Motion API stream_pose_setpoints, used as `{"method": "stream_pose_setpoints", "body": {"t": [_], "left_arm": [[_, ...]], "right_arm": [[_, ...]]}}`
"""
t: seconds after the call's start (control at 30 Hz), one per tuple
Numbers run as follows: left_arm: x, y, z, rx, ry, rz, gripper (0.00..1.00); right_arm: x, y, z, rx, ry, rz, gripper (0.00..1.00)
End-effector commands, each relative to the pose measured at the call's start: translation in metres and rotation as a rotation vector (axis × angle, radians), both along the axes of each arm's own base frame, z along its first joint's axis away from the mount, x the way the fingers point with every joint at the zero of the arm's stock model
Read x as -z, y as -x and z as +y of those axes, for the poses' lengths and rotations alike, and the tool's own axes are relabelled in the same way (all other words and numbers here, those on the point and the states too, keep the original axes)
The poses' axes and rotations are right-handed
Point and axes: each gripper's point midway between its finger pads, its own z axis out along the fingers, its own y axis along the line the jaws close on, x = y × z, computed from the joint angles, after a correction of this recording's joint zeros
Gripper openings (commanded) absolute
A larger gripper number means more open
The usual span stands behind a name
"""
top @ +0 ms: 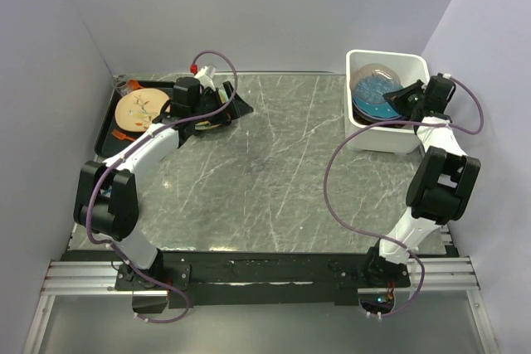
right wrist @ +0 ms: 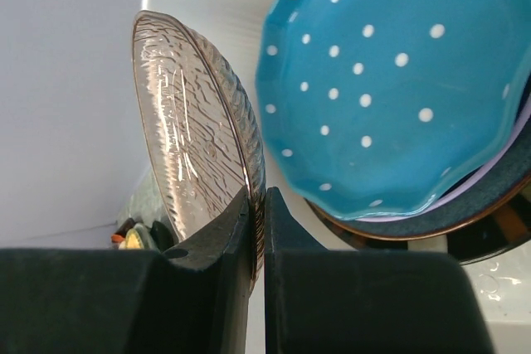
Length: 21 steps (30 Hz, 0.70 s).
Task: Place the plates into the plastic bin on the countertop
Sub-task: Place the plate in the plastic bin.
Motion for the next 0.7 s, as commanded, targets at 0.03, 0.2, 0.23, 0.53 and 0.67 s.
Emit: {"method": "stream_pose_setpoints", "body": {"t": [0.03, 0.2, 0.23, 0.53, 0.67], "left_arm": [[-0.013, 0.001, -0.001, 0.005, 0.005, -0.043, 0.99], [-0.012, 0.003, 0.0, 0.004, 0.003, -0.041, 0.99], [-0.012, 0.003, 0.0, 0.003, 0.002, -0.04, 0.99], [-0.011, 0.005, 0.001, 0.005, -0.003, -0.041, 0.99], [-0.01, 0.005, 0.0, 0.008, 0.0, -0.038, 0.99]], "right_arm": [[-0.009, -0.013, -0.015, 0.037, 0.022, -0.049, 0.08], [0.006, -0.016, -0.021, 0.063, 0.015, -0.011, 0.11], [0.009, -0.017, -0.021, 0.066, 0.012, -0.005, 0.11], [0.023, -0.019, -0.028, 0.09, 0.003, 0.036, 0.18], [0.021, -0.017, -0.031, 0.1, 0.014, 0.034, 0.22]]}}
